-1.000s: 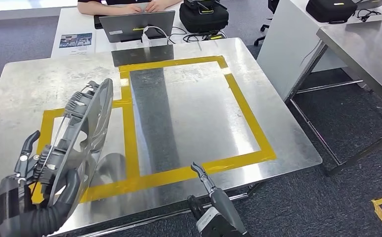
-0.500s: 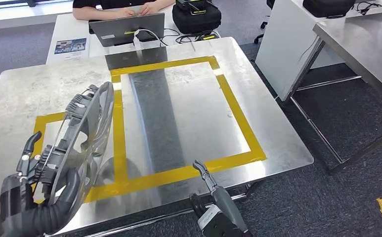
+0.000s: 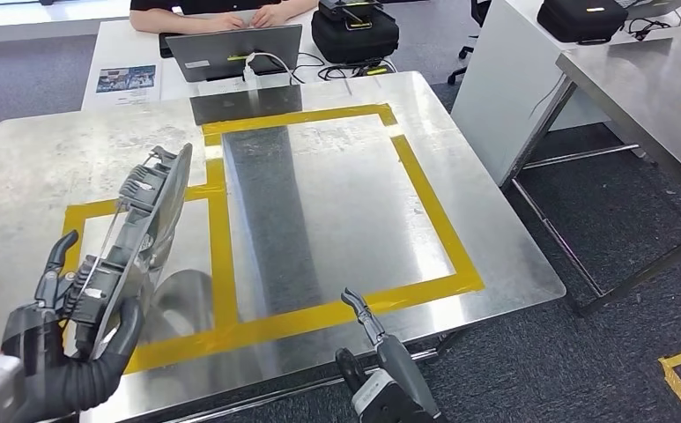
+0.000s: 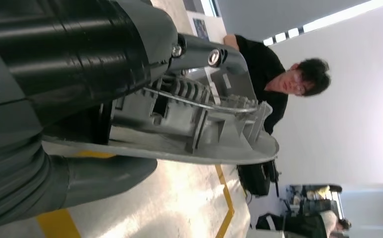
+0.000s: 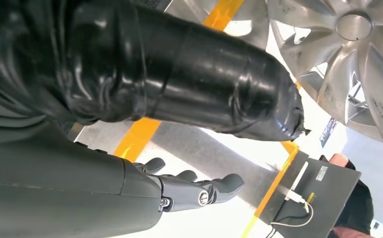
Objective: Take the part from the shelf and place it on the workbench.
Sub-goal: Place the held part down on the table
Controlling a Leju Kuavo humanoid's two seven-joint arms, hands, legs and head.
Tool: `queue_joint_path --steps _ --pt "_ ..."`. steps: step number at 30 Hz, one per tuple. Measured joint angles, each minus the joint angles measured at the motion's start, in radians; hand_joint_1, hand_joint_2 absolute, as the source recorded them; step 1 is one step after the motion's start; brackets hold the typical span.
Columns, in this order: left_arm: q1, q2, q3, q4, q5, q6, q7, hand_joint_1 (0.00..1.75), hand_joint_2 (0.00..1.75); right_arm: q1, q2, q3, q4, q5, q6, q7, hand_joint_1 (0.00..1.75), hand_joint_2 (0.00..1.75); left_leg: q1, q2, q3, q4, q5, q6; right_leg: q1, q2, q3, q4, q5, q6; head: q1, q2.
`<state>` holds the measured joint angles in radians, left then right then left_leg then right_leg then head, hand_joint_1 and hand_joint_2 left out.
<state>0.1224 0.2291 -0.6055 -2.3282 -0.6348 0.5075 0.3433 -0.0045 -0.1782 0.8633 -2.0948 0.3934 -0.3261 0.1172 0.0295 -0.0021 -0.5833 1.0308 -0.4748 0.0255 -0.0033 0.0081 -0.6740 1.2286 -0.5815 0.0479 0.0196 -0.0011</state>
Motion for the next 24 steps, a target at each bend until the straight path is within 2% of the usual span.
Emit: queue_joint_path --steps 1,2,3,5,7,9,11,12,13,15,16,17,18,19,20,21,22,24 --pt "-0.001 0.000 0.001 0.002 -0.002 -0.005 0.004 1.75 1.75 0.001 -0.001 0.000 0.001 -0.001 0.000 -0.001 0.00 0.00 0.000 0.001 0.000 0.000 0.000 0.000 -0.003 0.000 -0.024 0.049 -0.015 0.003 0.003 0.000" --pt "-0.003 0.000 0.002 0.004 -0.008 -0.014 0.010 1.75 1.75 0.001 -0.001 0.000 0.002 -0.002 0.000 -0.004 0.00 0.00 0.000 0.001 0.000 0.000 -0.001 0.000 -0.005 0.000 -0.034 0.067 -0.011 0.005 0.006 0.000" --pt "-0.007 -0.001 0.004 0.007 -0.020 -0.028 0.018 1.75 1.75 0.001 -0.002 0.000 0.003 -0.006 0.000 -0.009 0.00 0.00 0.000 0.000 0.000 0.000 -0.001 0.000 -0.007 0.000 -0.027 0.050 0.009 0.005 0.010 0.000" --pt "-0.018 -0.013 0.011 0.022 -0.080 -0.076 0.042 1.75 1.75 -0.001 -0.003 0.000 0.008 -0.018 0.003 -0.032 0.00 0.00 0.000 -0.001 0.002 0.000 -0.001 -0.001 -0.008 -0.001 0.031 -0.077 0.073 -0.001 0.018 0.000" --pt "-0.040 -0.036 0.023 0.048 -0.196 -0.160 0.074 1.75 1.75 -0.006 -0.002 0.000 0.014 -0.031 0.010 -0.061 0.00 0.00 -0.002 -0.002 -0.001 -0.001 0.000 -0.009 -0.003 -0.002 0.079 -0.183 0.102 -0.010 0.020 0.000" --pt "-0.072 -0.059 0.033 0.079 -0.317 -0.250 0.101 1.75 1.75 -0.011 0.001 0.000 0.021 -0.037 0.019 -0.078 0.00 0.00 -0.001 -0.002 -0.003 -0.005 0.003 -0.023 0.004 -0.002 0.084 -0.205 0.101 -0.022 0.021 0.000" --pt "-0.099 -0.074 0.044 0.102 -0.379 -0.296 0.111 1.75 1.75 -0.013 0.006 0.000 0.026 -0.039 0.023 -0.084 0.00 0.00 0.002 -0.002 -0.006 -0.005 0.003 -0.035 0.003 -0.003 0.095 -0.220 0.111 -0.037 0.021 0.000" --pt "-0.109 -0.079 0.049 0.109 -0.389 -0.303 0.112 1.75 1.75 -0.014 0.009 0.000 0.028 -0.040 0.024 -0.085 0.00 0.00 0.002 -0.001 -0.013 0.009 -0.007 -0.039 0.001 -0.004 0.103 -0.229 0.117 -0.044 0.017 0.000" --pt "-0.117 -0.083 0.054 0.116 -0.393 -0.307 0.113 1.75 1.75 -0.016 0.012 0.000 0.030 -0.041 0.025 -0.085 0.00 0.00 0.002 -0.001 -0.029 0.043 -0.027 -0.040 -0.001 -0.005 0.111 -0.237 0.122 -0.050 0.011 0.000" --pt "-0.127 -0.091 0.059 0.132 -0.399 -0.316 0.114 1.75 1.75 -0.018 0.015 0.000 0.036 -0.042 0.027 -0.086 0.00 0.00 0.000 0.000 -0.086 0.162 -0.082 -0.040 0.001 -0.005 0.113 -0.240 0.125 -0.056 -0.006 0.000" --pt "-0.128 -0.093 0.060 0.140 -0.408 -0.327 0.116 1.75 1.75 -0.019 0.016 0.000 0.039 -0.042 0.028 -0.086 0.00 0.00 0.000 -0.001 -0.116 0.218 -0.100 -0.040 0.003 -0.005 0.112 -0.239 0.125 -0.058 -0.012 0.000" --pt "-0.130 -0.095 0.061 0.148 -0.424 -0.347 0.119 1.75 1.75 -0.019 0.017 0.000 0.042 -0.043 0.030 -0.086 0.00 0.00 0.000 -0.001 -0.134 0.248 -0.101 -0.041 0.004 -0.004 0.112 -0.238 0.123 -0.059 -0.017 0.000" --pt "-0.135 -0.096 0.061 0.158 -0.447 -0.375 0.122 1.75 1.75 -0.019 0.017 0.001 0.045 -0.043 0.032 -0.087 0.00 0.00 0.000 0.000 -0.135 0.242 -0.084 -0.040 0.005 -0.003 0.112 -0.235 0.121 -0.059 -0.021 0.000" --pt "-0.143 -0.096 0.060 0.168 -0.474 -0.407 0.125 1.75 1.75 -0.019 0.019 0.001 0.048 -0.043 0.035 -0.088 0.00 0.00 0.000 0.000 -0.119 0.199 -0.052 -0.039 0.006 -0.002 0.113 -0.231 0.118 -0.058 -0.025 0.000" --pt "-0.156 -0.097 0.059 0.181 -0.502 -0.440 0.125 1.75 1.75 -0.021 0.021 0.001 0.051 -0.043 0.038 -0.089 0.00 0.00 0.000 0.000 -0.092 0.136 -0.018 -0.037 0.006 -0.002 0.112 -0.226 0.113 -0.055 -0.030 0.000" --pt "-0.171 -0.097 0.058 0.195 -0.529 -0.472 0.124 1.75 1.75 -0.023 0.023 0.001 0.053 -0.043 0.042 -0.091 0.00 0.00 -0.001 0.000 -0.062 0.076 0.003 -0.035 0.008 -0.002 0.109 -0.218 0.108 -0.050 -0.034 0.000" --pt "-0.187 -0.098 0.055 0.210 -0.554 -0.501 0.121 1.75 1.75 -0.026 0.026 0.001 0.055 -0.044 0.045 -0.093 0.00 0.00 -0.002 0.000 -0.039 0.033 0.014 -0.032 0.010 -0.001 0.105 -0.211 0.103 -0.044 -0.036 0.000" --pt "-0.214 -0.099 0.047 0.239 -0.597 -0.556 0.114 1.75 1.75 -0.031 0.031 0.001 0.058 -0.044 0.053 -0.097 0.00 0.00 -0.006 -0.002 -0.023 0.007 0.011 -0.025 0.012 -0.001 0.098 -0.204 0.101 -0.033 -0.035 0.000"
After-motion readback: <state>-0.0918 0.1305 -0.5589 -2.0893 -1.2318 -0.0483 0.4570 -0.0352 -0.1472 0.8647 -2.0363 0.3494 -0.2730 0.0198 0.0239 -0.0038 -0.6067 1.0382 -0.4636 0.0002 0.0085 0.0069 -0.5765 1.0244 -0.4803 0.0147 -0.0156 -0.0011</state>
